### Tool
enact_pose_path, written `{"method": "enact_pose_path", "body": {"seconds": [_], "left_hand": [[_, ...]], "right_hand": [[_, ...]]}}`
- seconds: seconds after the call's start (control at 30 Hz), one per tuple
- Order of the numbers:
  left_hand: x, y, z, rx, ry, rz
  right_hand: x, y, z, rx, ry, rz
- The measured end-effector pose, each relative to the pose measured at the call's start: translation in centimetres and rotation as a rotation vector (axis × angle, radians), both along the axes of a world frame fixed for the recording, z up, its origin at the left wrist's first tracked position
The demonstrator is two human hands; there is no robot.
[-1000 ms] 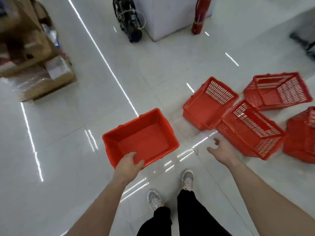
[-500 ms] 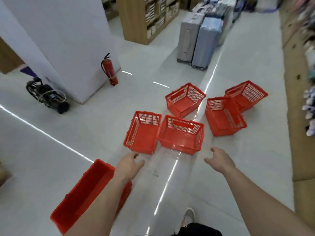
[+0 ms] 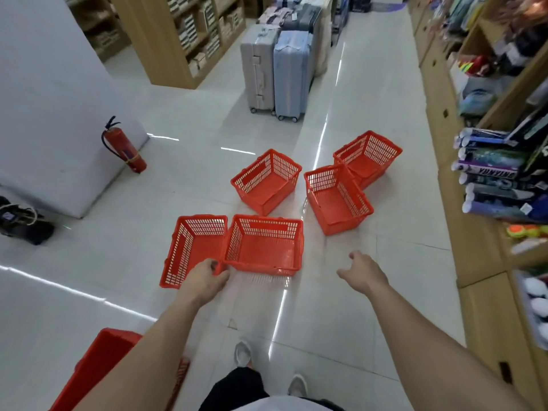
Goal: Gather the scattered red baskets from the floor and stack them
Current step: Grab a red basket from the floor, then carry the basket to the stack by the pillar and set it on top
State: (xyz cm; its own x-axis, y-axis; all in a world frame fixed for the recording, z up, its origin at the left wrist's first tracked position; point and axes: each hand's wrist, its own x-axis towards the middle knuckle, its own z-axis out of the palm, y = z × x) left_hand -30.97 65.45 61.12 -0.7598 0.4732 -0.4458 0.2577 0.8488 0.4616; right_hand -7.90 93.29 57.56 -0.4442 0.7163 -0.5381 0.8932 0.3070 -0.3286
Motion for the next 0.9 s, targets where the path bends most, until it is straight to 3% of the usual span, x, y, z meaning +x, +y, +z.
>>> {"method": "enact_pose_path", "body": {"seconds": [0.27, 0.57, 0.73, 0.9], "left_hand": [[-5.9, 5.9, -3.4, -0.025, -0.042, -0.004], [-20.0, 13.4, -10.8, -0.078, -0.097, 0.027], [-27.5, 16.7, -18.8, -0.152, -0.136, 0.038], [-32.7, 19.2, -32.4, -0.222, -0.159, 0.055]], "right_hand": [[-5.2, 4.5, -3.5, -0.055, -0.051, 0.02], [-18.0, 10.7, -9.7, -0.14, -0.139, -0.019], [-26.4, 14.5, -16.6, -0.196, -0.074, -0.061], [-33.0, 18.6, -29.6, -0.232, -0.06, -0.03]]}}
